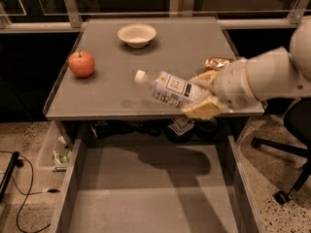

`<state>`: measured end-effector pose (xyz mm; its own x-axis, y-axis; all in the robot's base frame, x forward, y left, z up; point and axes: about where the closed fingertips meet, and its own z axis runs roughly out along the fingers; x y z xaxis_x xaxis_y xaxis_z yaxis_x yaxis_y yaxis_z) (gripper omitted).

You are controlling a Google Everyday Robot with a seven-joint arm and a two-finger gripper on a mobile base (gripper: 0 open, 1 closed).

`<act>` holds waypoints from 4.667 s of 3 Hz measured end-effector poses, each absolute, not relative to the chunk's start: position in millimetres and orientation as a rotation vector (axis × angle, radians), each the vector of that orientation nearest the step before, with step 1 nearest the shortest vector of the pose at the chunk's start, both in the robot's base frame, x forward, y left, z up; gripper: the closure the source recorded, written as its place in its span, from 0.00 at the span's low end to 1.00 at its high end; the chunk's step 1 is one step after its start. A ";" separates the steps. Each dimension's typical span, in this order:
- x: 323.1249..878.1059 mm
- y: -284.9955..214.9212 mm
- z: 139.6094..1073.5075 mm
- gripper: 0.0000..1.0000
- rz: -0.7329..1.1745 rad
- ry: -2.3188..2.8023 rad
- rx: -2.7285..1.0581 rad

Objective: Place blue plastic bottle into top drawer

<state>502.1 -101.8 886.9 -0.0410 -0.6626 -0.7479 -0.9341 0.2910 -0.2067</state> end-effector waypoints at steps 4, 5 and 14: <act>412.5 -190.0 675.8 1.00 0.357 2.132 -1.264; 412.5 -189.9 675.7 1.00 0.358 2.132 -1.264; 427.0 -137.9 607.2 0.00 0.450 2.046 -1.371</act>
Offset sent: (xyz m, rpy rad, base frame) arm -0.1151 -0.0780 -0.1765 -0.1146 0.1207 -0.2518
